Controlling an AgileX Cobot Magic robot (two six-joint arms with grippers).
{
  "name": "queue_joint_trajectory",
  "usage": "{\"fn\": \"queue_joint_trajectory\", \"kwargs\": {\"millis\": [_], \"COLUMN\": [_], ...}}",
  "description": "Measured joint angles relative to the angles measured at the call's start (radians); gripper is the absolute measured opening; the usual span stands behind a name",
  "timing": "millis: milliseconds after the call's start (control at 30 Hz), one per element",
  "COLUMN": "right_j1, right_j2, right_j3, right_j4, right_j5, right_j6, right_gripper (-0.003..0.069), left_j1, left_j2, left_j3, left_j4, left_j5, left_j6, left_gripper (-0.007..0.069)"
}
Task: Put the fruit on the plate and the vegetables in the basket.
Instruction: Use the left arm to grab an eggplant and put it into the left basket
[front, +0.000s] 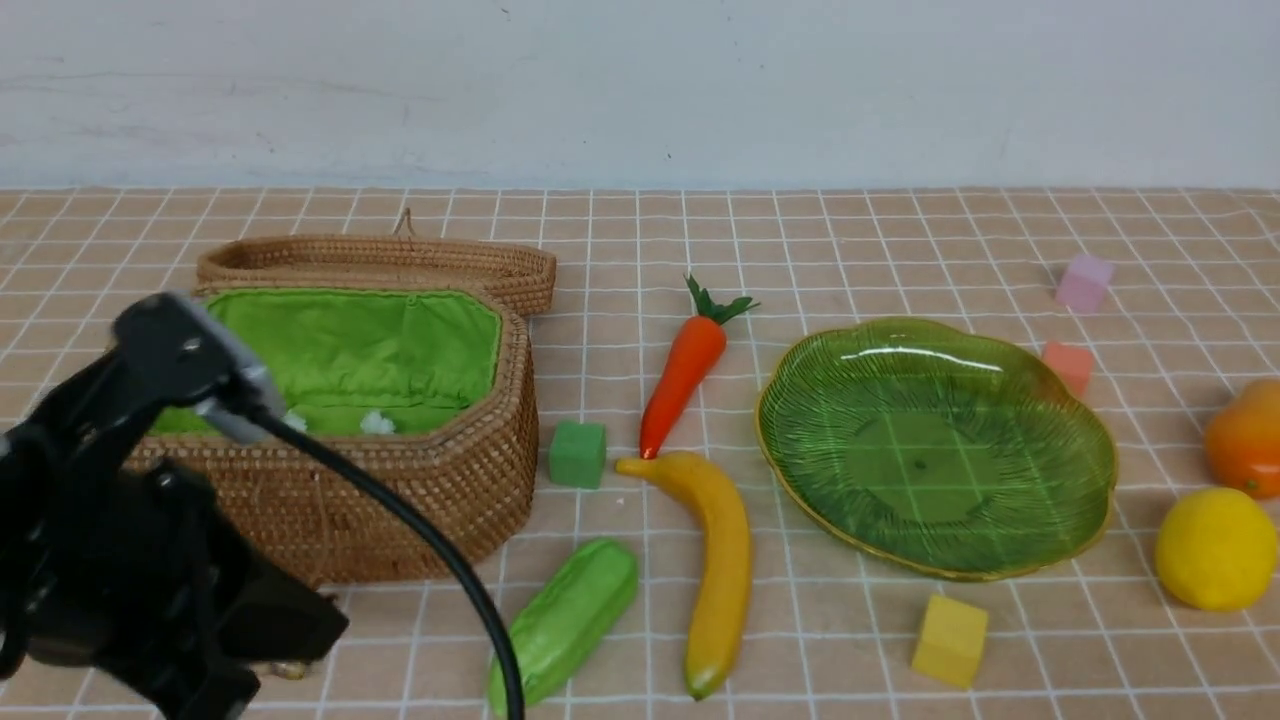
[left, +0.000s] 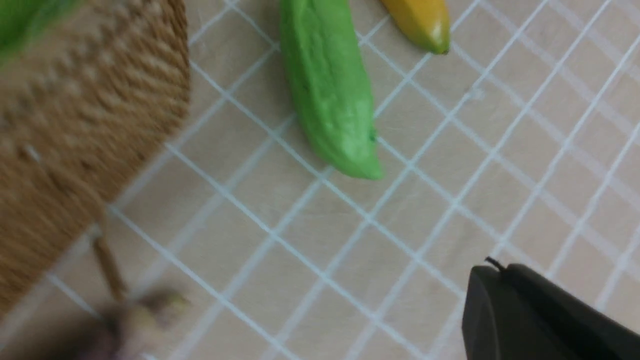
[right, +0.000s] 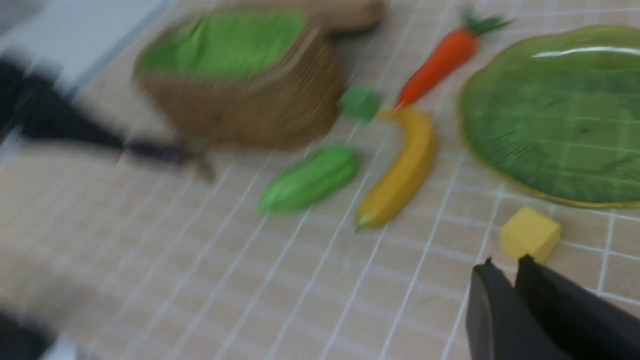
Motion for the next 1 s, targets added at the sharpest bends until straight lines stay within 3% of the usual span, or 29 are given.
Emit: {"fn": "queue_joint_trajectory", "kwargs": {"millis": [133,333,433,467,600,733,833,1000], "right_j1": [0.046,0.046,0.046,0.046,0.046,0.046,0.046,0.046], "right_j2": [0.068,0.074,0.074,0.074,0.074,0.074,0.074,0.074], "right_j3": [-0.072,-0.067,-0.053,-0.042,-0.034,-0.034,-0.034,-0.034], "right_j4": [-0.001,-0.006,-0.008,-0.010,-0.009,-0.009,-0.008,0.001], "right_j5": [0.092,0.108,0.102,0.101,0.100,0.096,0.086,0.071], "right_j6": [-0.080,-0.121,-0.123,-0.123,-0.137,-0.144,-0.144,-0.145], "right_gripper": [0.0087,0.0089,0.0091,0.0092,0.0095,0.0098,0.0099,0.0099], "left_j1": [0.000,0.000,0.000,0.000,0.000,0.000,0.000,0.000], "left_j2": [0.039,0.070,0.101,0.137,0.231,0.327,0.390,0.471], "left_j3": [-0.005,-0.002,0.008,0.017,0.022,0.024,0.024,0.023], "left_j4": [0.106,0.416,0.485,0.508,0.525,0.586,0.648,0.788], "left_j5": [-0.058,-0.082,-0.112,-0.145,-0.198,-0.261,-0.299,-0.356], "left_j6": [0.167,0.221,0.223,0.223,0.223,0.228,0.232,0.234], "left_gripper": [-0.0013,0.0035,0.0106,0.0190,0.0375,0.0503,0.0519,0.0473]}}
